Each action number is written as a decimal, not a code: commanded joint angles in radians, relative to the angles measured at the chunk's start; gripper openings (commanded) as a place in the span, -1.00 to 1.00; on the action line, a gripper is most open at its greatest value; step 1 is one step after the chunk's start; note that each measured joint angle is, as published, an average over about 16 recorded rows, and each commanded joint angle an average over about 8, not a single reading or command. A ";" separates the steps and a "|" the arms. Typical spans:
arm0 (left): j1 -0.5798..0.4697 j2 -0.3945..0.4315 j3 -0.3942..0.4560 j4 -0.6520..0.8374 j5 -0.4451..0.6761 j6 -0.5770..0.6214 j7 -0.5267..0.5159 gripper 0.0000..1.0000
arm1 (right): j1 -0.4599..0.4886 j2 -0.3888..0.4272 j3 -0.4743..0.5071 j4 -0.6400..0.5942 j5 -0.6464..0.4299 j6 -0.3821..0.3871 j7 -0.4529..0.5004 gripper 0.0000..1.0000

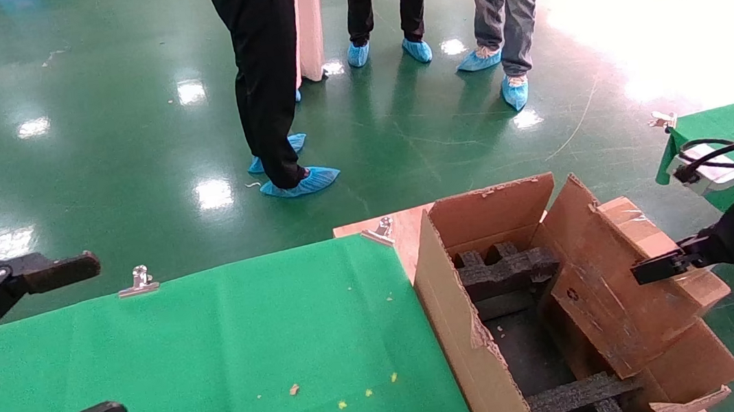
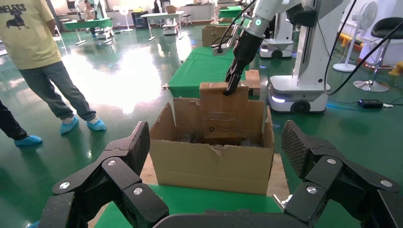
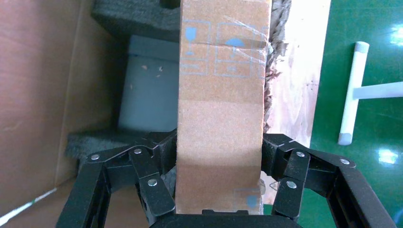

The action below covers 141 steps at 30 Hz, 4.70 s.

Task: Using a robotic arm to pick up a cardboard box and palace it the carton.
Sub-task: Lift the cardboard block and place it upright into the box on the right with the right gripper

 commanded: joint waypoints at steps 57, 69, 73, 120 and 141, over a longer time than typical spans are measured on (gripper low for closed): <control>0.000 0.000 0.001 0.000 -0.001 0.000 0.000 1.00 | -0.404 -0.257 -0.042 -0.253 0.143 0.371 -0.105 -1.00; 0.000 0.000 0.001 0.000 -0.001 0.000 0.001 1.00 | -0.397 -0.264 -0.012 -0.301 0.174 0.377 -0.185 -1.00; 0.000 0.000 0.001 0.000 -0.001 0.000 0.001 1.00 | -0.402 -0.265 -0.009 -0.305 0.182 0.375 -0.197 -1.00; 0.000 -0.001 0.002 0.000 -0.001 -0.001 0.001 1.00 | -0.520 -0.308 -0.012 -0.376 0.245 0.349 -0.277 0.81; 0.000 -0.001 0.002 0.000 -0.002 -0.001 0.001 1.00 | -0.503 -0.298 -0.009 -0.360 0.239 0.357 -0.272 1.00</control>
